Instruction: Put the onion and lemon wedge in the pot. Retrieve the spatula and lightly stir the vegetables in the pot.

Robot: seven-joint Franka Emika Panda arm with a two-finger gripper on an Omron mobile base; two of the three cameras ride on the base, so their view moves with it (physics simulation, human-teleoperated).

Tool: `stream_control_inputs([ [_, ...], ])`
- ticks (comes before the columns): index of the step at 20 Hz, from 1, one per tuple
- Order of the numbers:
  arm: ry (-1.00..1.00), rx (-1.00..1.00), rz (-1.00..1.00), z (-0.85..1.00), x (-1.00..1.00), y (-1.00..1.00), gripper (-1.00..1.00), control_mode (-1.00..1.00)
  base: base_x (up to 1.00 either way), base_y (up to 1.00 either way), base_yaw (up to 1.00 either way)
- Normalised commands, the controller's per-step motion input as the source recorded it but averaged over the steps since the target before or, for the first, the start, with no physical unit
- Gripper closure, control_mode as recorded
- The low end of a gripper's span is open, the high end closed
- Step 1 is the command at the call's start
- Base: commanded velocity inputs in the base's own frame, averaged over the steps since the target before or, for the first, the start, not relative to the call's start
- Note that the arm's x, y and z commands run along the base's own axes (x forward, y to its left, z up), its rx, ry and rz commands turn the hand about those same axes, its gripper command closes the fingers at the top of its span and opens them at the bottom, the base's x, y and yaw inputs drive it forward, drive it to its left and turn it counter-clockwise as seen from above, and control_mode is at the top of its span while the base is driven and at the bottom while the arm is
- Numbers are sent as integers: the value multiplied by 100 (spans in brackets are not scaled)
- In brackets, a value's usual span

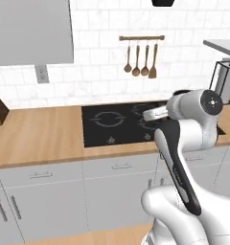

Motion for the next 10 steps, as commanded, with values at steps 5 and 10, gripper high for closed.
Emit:
stream_control_inputs([
  [5, 0, 0, 0, 0, 0, 0, 100, 100, 25, -100, 0],
  [10, 0, 0, 0, 0, 0, 0, 100, 100, 10, -100, 0],
])
